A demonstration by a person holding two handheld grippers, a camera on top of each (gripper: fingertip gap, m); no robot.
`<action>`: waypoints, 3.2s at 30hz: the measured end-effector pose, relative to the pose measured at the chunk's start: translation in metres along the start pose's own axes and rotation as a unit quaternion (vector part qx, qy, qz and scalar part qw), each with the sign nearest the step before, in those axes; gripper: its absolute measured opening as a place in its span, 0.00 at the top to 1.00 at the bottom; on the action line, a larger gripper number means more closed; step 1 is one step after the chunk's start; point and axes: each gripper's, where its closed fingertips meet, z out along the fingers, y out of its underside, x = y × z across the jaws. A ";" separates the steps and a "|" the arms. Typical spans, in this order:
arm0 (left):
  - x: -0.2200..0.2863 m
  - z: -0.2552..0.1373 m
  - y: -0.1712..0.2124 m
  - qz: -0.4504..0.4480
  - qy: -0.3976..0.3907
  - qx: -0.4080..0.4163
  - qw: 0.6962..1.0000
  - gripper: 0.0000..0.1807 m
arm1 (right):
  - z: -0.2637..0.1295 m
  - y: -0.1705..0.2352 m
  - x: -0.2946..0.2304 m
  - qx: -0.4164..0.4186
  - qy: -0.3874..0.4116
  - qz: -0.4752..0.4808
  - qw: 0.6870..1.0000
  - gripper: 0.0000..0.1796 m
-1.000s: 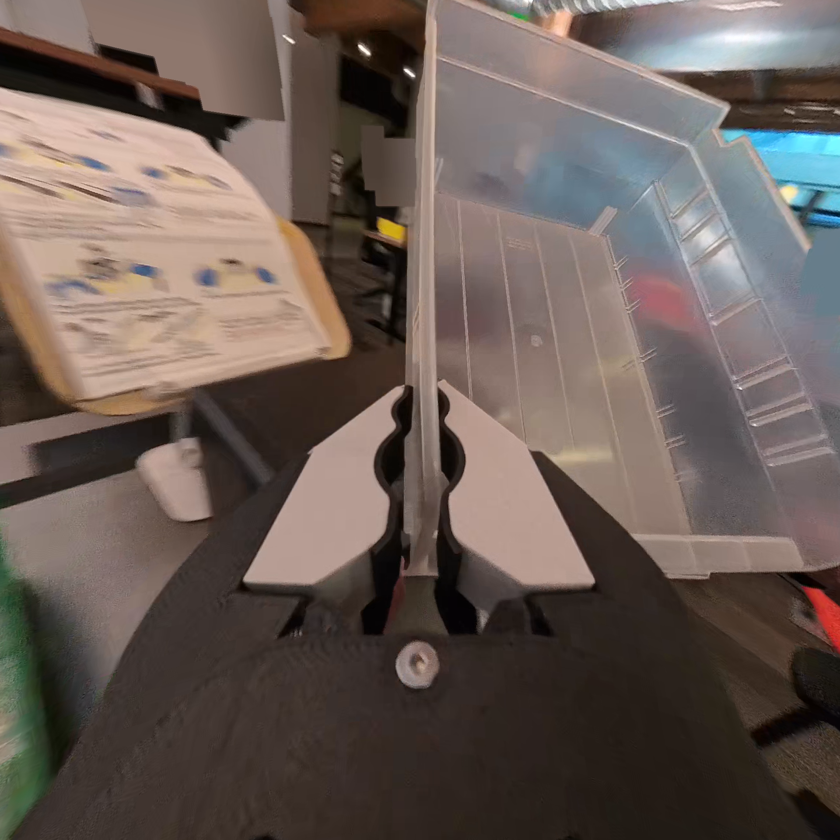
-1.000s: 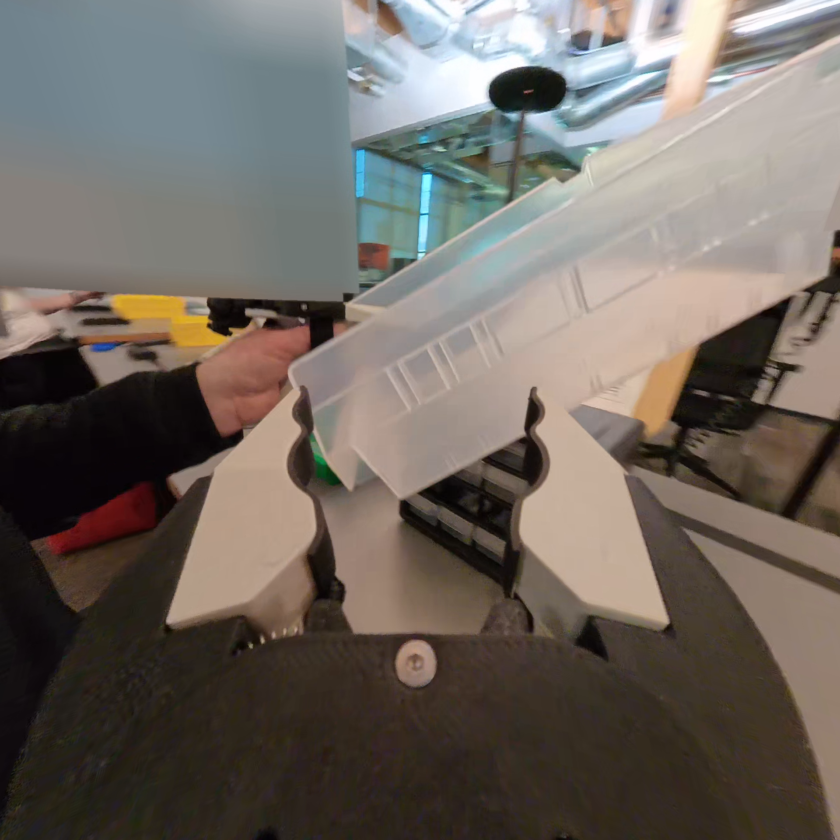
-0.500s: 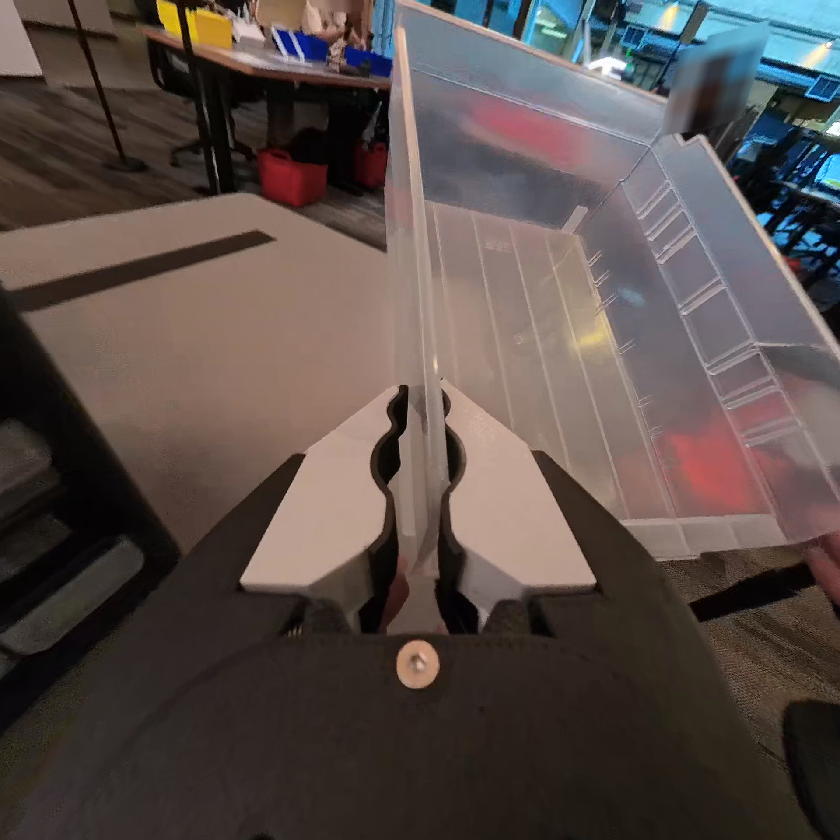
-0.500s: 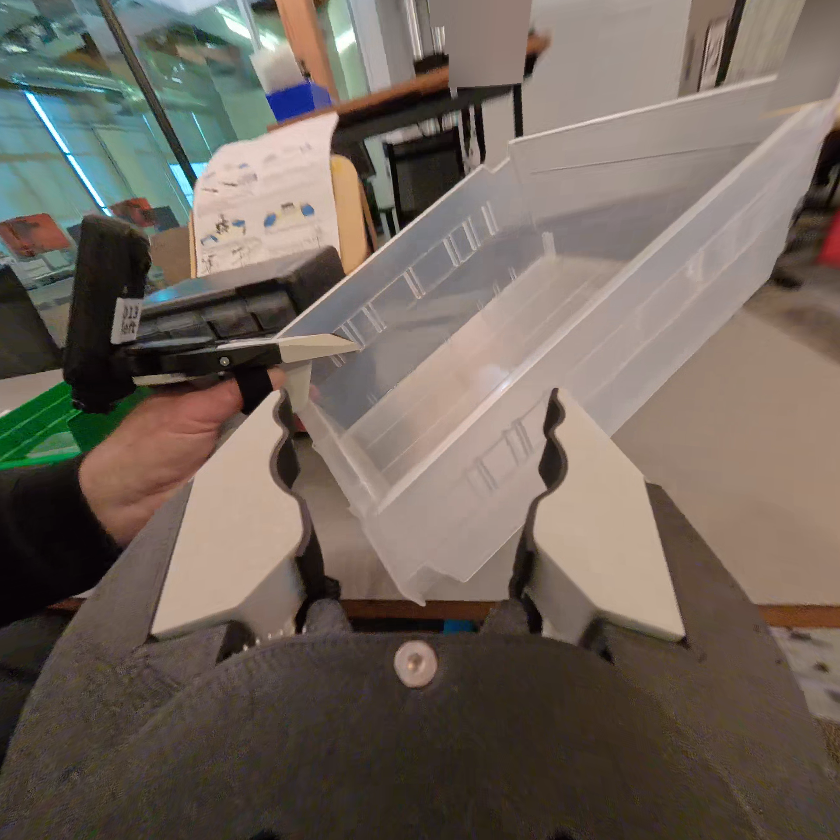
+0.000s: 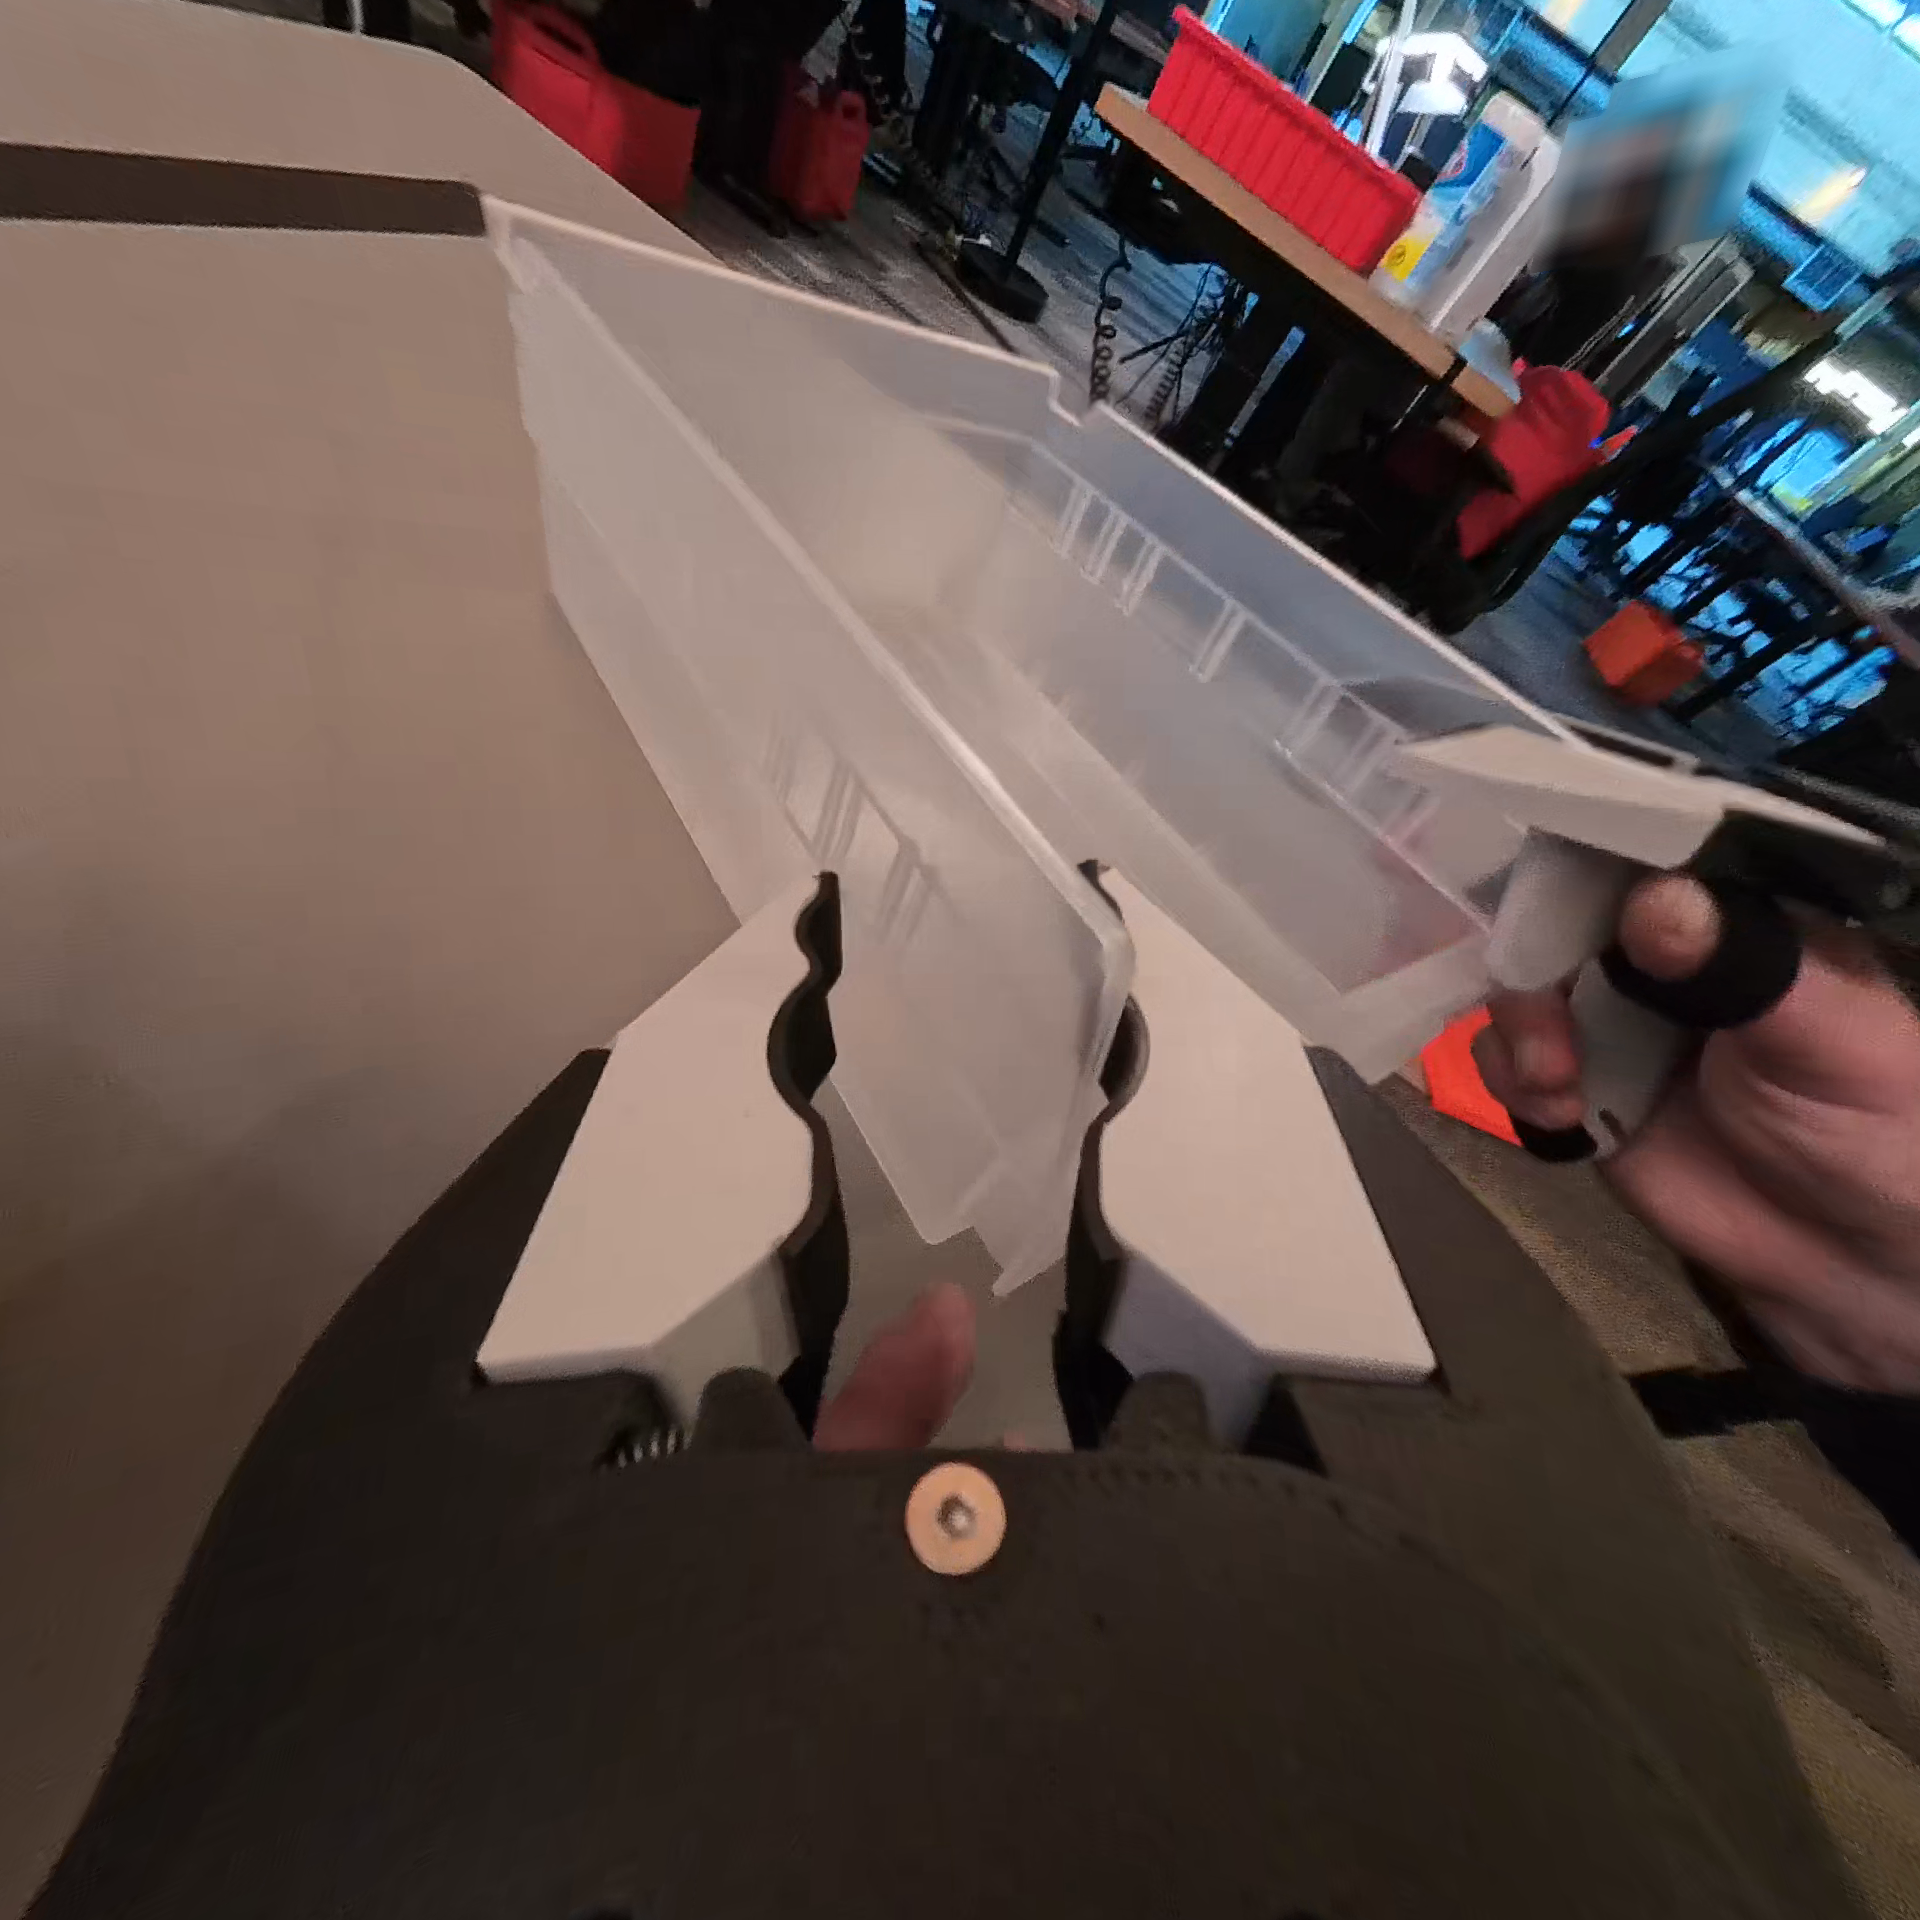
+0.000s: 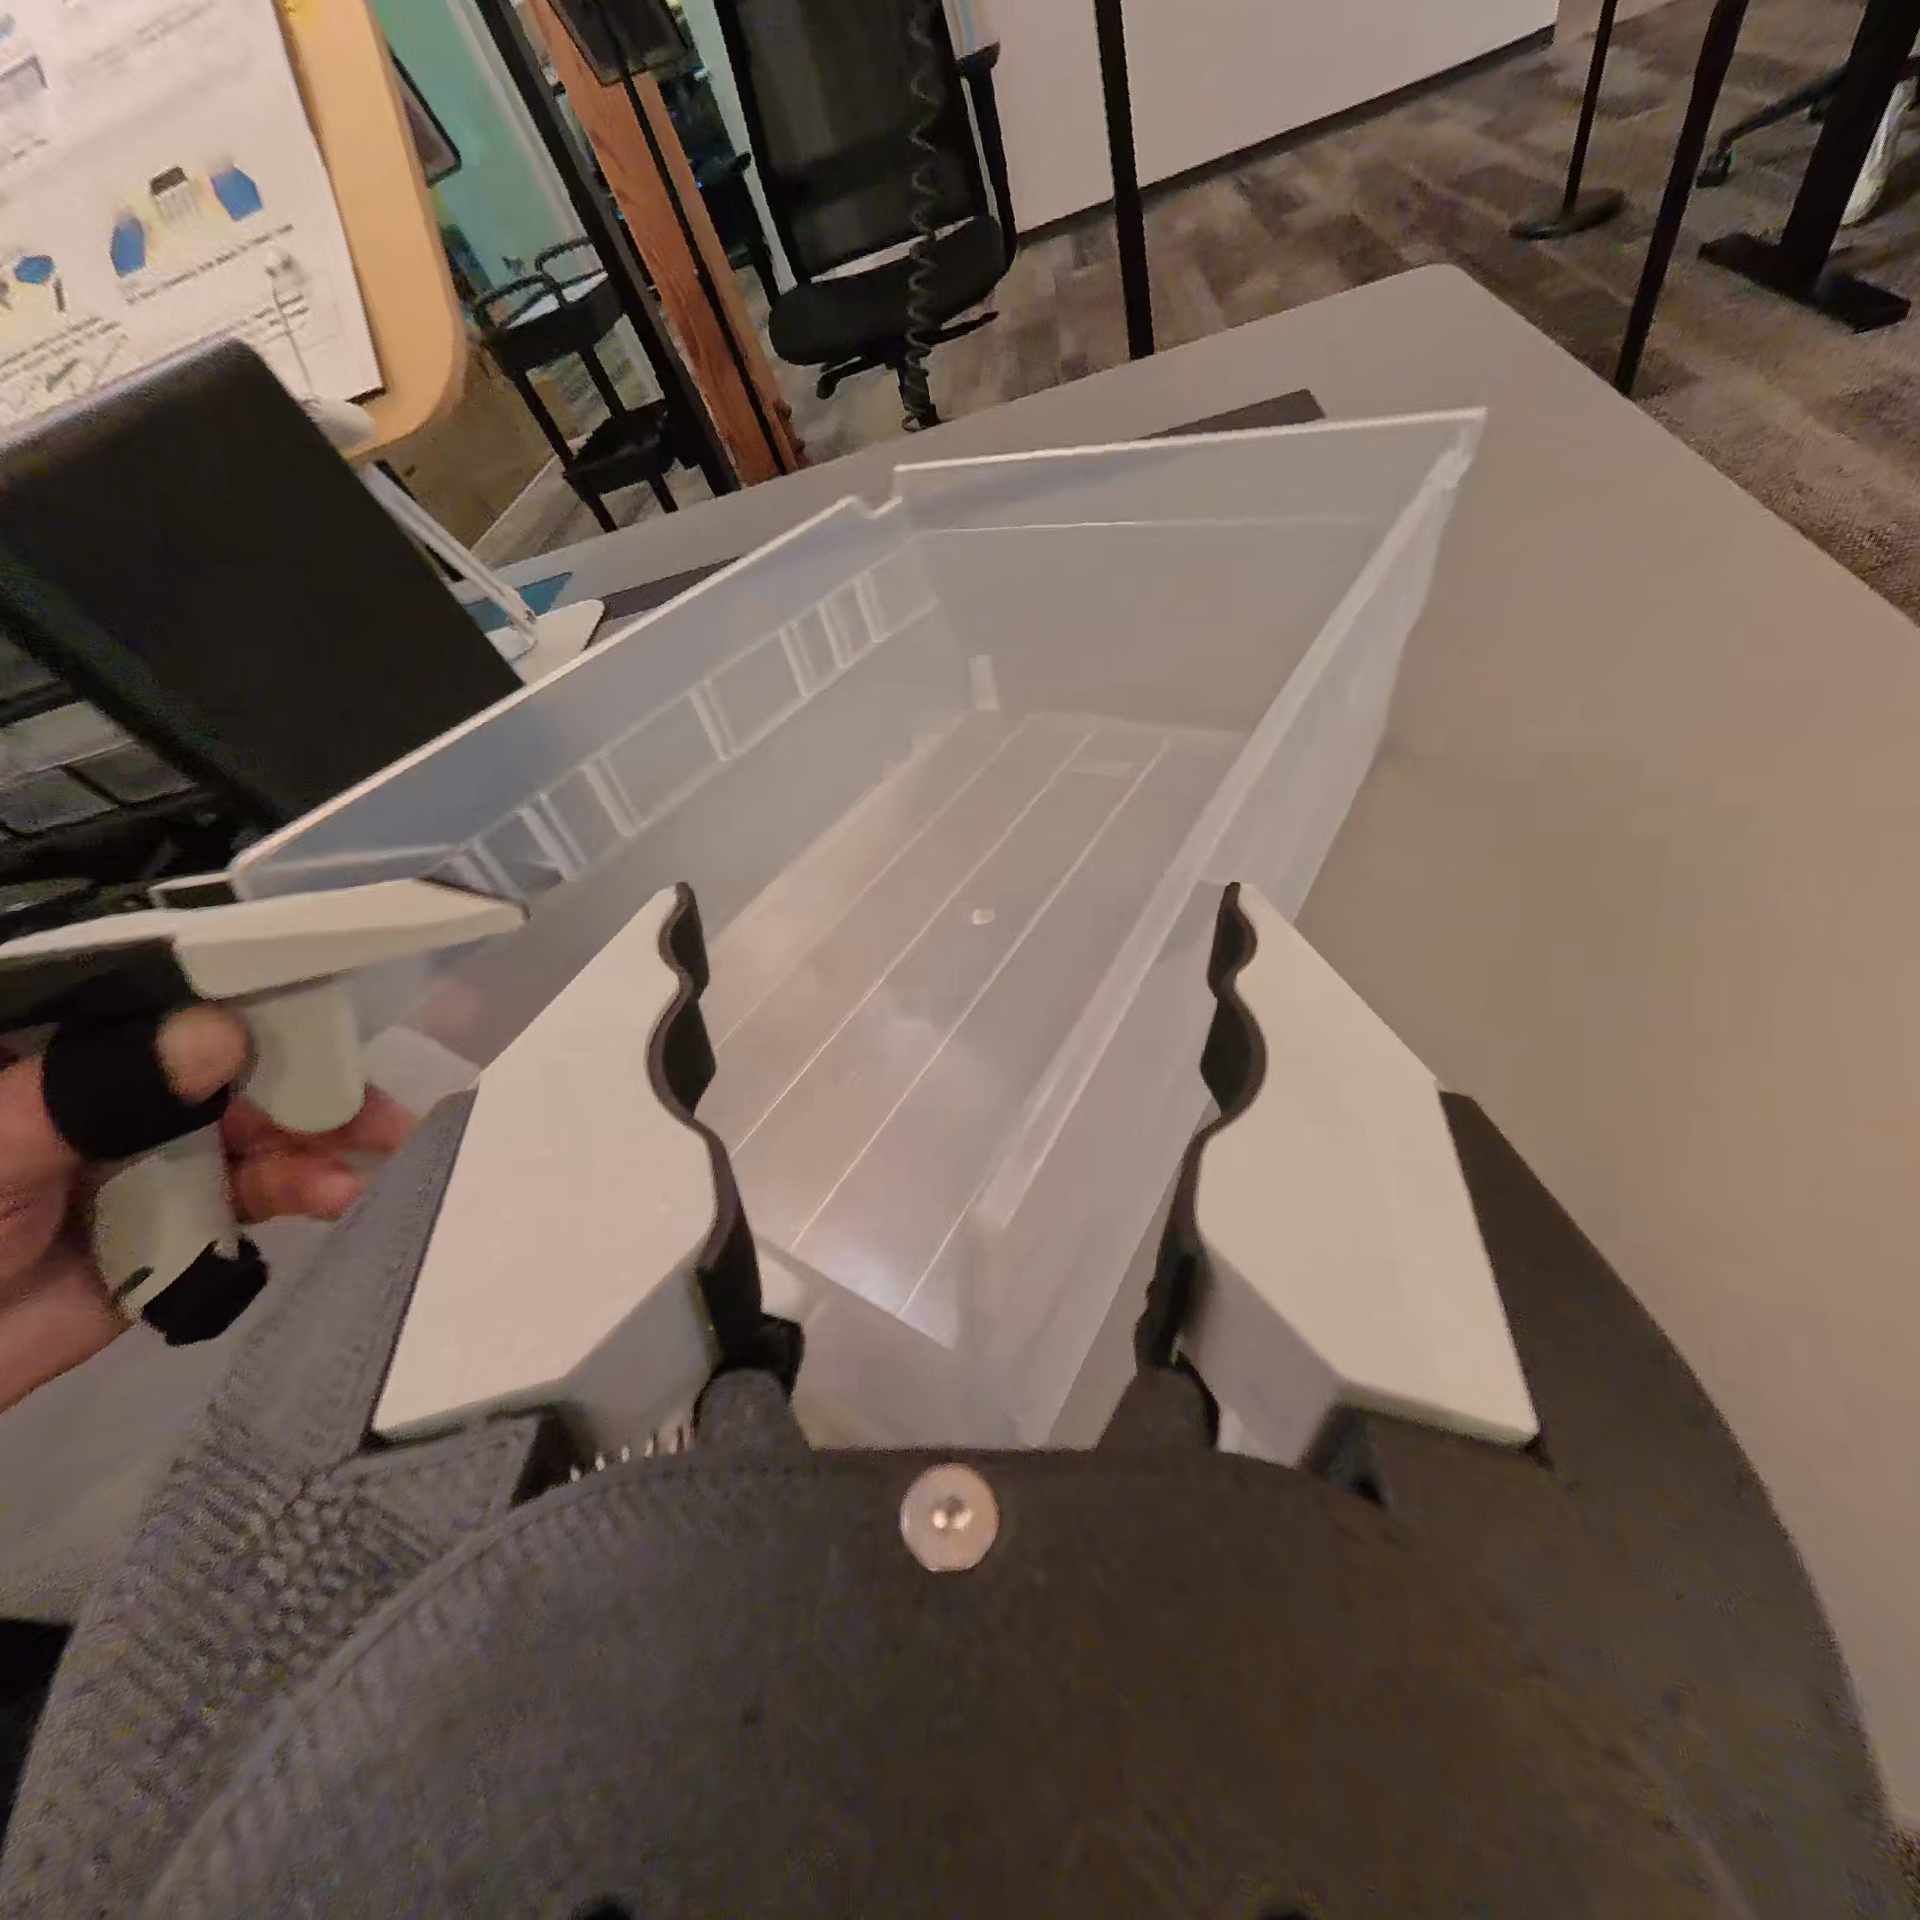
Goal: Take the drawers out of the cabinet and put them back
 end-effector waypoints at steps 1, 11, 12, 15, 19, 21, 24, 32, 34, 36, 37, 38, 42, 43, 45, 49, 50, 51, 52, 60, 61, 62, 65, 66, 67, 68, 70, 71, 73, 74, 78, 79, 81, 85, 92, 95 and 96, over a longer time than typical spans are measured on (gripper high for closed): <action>0.000 0.005 0.001 0.006 -0.002 -0.004 1.000 0.74 | 0.008 -0.003 0.009 -0.002 -0.003 0.000 1.000 0.47; -0.004 0.069 0.004 -0.010 0.015 -0.033 0.999 0.62 | 0.091 -0.026 0.087 -0.035 -0.040 0.016 0.998 0.59; -0.006 0.074 0.000 -0.016 0.017 -0.032 0.999 0.62 | 0.097 -0.030 0.092 -0.032 -0.042 0.021 0.998 0.59; -0.015 0.088 -0.009 -0.014 0.011 -0.031 0.999 0.62 | 0.116 -0.037 0.101 -0.039 -0.036 0.010 0.999 0.57; -0.027 0.102 -0.020 -0.012 -0.003 -0.025 1.000 0.62 | 0.138 -0.046 0.109 -0.039 -0.033 0.013 0.999 0.59; -0.035 0.106 -0.024 -0.013 -0.009 -0.025 1.000 0.62 | 0.147 -0.049 0.109 -0.040 -0.036 0.004 0.999 0.58; -0.044 0.106 -0.029 -0.030 -0.014 -0.008 0.999 0.62 | 0.161 -0.051 0.107 -0.049 -0.047 -0.012 0.998 0.59; -0.042 0.080 -0.041 0.022 -0.028 0.015 0.999 0.54 | 0.160 -0.079 0.110 0.004 -0.039 -0.021 0.999 0.53; -0.020 0.063 -0.040 0.048 -0.007 0.022 0.999 0.52 | 0.142 -0.099 0.109 0.044 -0.006 -0.058 0.997 0.52; 0.008 0.038 -0.040 0.089 0.018 0.030 0.995 0.54 | 0.119 -0.117 0.098 0.074 0.020 -0.103 0.992 0.53; 0.024 0.024 -0.038 0.113 0.035 0.032 0.992 0.55 | 0.107 -0.124 0.084 0.088 0.015 -0.122 0.989 0.55; 0.040 0.007 -0.036 0.134 0.055 0.035 0.989 0.56 | 0.096 -0.129 0.066 0.099 0.001 -0.137 0.986 0.57; 0.083 -0.075 -0.026 0.218 0.122 0.033 0.968 0.72 | 0.057 -0.131 -0.014 0.112 -0.057 -0.194 0.973 0.65; 0.084 -0.096 -0.023 0.237 0.127 0.032 0.963 0.75 | 0.050 -0.127 -0.036 0.106 -0.075 -0.207 0.970 0.68; 0.077 -0.138 -0.021 0.276 0.118 0.024 0.954 0.79 | 0.038 -0.115 -0.078 0.088 -0.111 -0.234 0.962 0.70; 0.023 -0.222 -0.032 0.333 0.018 0.019 0.942 0.81 | 0.025 -0.088 -0.153 0.080 -0.189 -0.260 0.944 0.83; 0.003 -0.245 -0.036 0.340 -0.021 0.016 0.940 0.81 | 0.024 -0.081 -0.167 0.081 -0.205 -0.260 0.940 0.85; -0.019 -0.270 -0.039 0.349 -0.060 0.011 0.935 0.81 | 0.025 -0.073 -0.179 0.070 -0.219 -0.260 0.938 0.84; -0.044 -0.295 -0.040 0.361 -0.105 -0.002 0.927 0.81 | 0.026 -0.064 -0.191 0.054 -0.233 -0.260 0.936 0.83; -0.230 -0.488 0.001 0.291 -0.335 -0.172 0.879 0.83 | 0.008 -0.017 -0.274 -0.038 -0.322 -0.274 0.905 0.84; -0.247 -0.502 0.010 0.276 -0.342 -0.195 0.877 0.83 | 0.004 -0.012 -0.284 -0.046 -0.332 -0.275 0.901 0.84; -0.262 -0.513 0.018 0.263 -0.346 -0.212 0.875 0.83 | 0.000 -0.006 -0.293 -0.054 -0.342 -0.274 0.897 0.84; -0.298 -0.530 0.039 0.256 -0.341 -0.264 0.865 0.84 | -0.008 0.010 -0.315 -0.074 -0.364 -0.273 0.888 0.84; -0.306 -0.530 0.045 0.261 -0.334 -0.283 0.860 0.85 | -0.010 0.017 -0.320 -0.083 -0.368 -0.275 0.884 0.84; -0.312 -0.529 0.052 0.265 -0.321 -0.304 0.857 0.86 | -0.011 0.024 -0.324 -0.092 -0.372 -0.277 0.881 0.84; -0.317 -0.527 0.059 0.264 -0.308 -0.329 0.853 0.85 | -0.013 0.031 -0.328 -0.102 -0.377 -0.278 0.878 0.84; -0.329 -0.523 0.070 0.269 -0.289 -0.371 0.841 0.86 | -0.017 0.042 -0.335 -0.116 -0.386 -0.278 0.872 0.84; -0.335 -0.520 0.076 0.262 -0.279 -0.384 0.840 0.84 | -0.019 0.046 -0.339 -0.119 -0.391 -0.275 0.870 0.84; -0.348 -0.515 0.088 0.252 -0.262 -0.409 0.837 0.83 | -0.022 0.054 -0.344 -0.128 -0.400 -0.269 0.867 0.84; -0.355 -0.514 0.093 0.249 -0.256 -0.419 0.835 0.82 | -0.022 0.058 -0.346 -0.133 -0.401 -0.271 0.865 0.84; -0.368 -0.510 0.111 0.233 -0.230 -0.450 0.831 0.90 | -0.021 0.067 -0.347 -0.141 -0.396 -0.282 0.863 0.84; -0.369 -0.509 0.115 0.231 -0.225 -0.456 0.829 0.93 | -0.021 0.068 -0.347 -0.143 -0.396 -0.281 0.863 0.85; -0.369 -0.506 0.116 0.236 -0.219 -0.453 0.831 0.99 | -0.019 0.070 -0.345 -0.146 -0.394 -0.279 0.864 0.85; -0.364 -0.506 0.113 0.265 -0.219 -0.442 0.829 1.00 | -0.017 0.071 -0.344 -0.149 -0.394 -0.273 0.865 0.86; -0.330 -0.520 0.078 0.308 -0.226 -0.401 0.832 1.00 | -0.016 0.072 -0.346 -0.147 -0.397 -0.278 0.862 0.84; -0.290 -0.521 0.059 0.332 -0.212 -0.392 0.831 1.00 | -0.017 0.073 -0.350 -0.147 -0.396 -0.286 0.860 0.78; -0.273 -0.516 0.053 0.344 -0.202 -0.386 0.832 1.00 | -0.016 0.074 -0.352 -0.148 -0.394 -0.288 0.860 0.75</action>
